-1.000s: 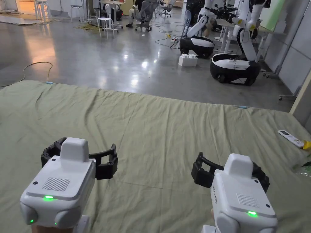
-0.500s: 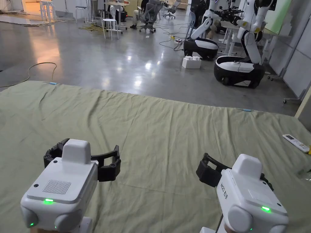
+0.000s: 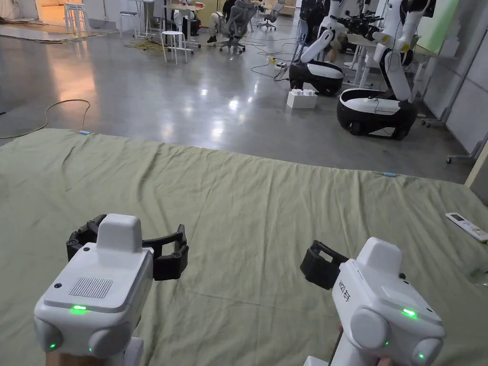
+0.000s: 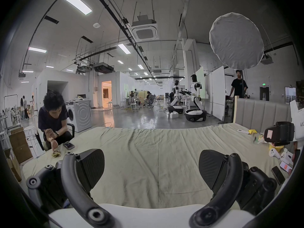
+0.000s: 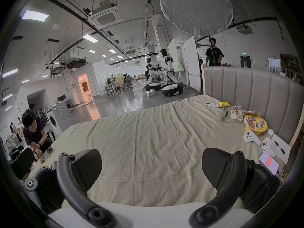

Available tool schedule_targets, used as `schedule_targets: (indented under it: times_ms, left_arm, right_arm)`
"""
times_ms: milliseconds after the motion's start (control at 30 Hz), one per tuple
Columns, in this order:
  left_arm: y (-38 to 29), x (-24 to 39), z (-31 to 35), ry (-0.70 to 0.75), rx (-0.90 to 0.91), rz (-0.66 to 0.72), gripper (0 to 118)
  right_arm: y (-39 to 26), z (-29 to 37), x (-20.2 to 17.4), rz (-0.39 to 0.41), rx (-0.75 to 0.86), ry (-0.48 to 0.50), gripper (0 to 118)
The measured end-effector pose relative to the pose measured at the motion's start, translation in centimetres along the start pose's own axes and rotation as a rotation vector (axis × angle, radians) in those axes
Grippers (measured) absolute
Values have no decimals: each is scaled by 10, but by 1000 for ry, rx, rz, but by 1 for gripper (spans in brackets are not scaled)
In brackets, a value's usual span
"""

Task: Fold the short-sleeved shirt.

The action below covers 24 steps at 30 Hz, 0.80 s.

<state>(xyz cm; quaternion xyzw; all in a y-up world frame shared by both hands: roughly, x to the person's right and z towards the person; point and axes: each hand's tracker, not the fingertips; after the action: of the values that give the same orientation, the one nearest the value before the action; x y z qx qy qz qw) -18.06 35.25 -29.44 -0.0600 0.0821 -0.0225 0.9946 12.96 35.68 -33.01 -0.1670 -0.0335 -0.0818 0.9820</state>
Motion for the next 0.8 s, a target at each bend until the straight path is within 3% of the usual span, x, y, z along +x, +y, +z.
schedule_targets:
  times_ms: [133, 800]
  left_arm:
    - [1, 2, -1, 4, 7, 6, 114]
    - [4, -1, 5, -7, 68, -11, 116]
  right_arm:
    - [-1, -1, -5, 65, 26, -30, 118]
    - [6, 5, 2, 67, 22, -19, 118]
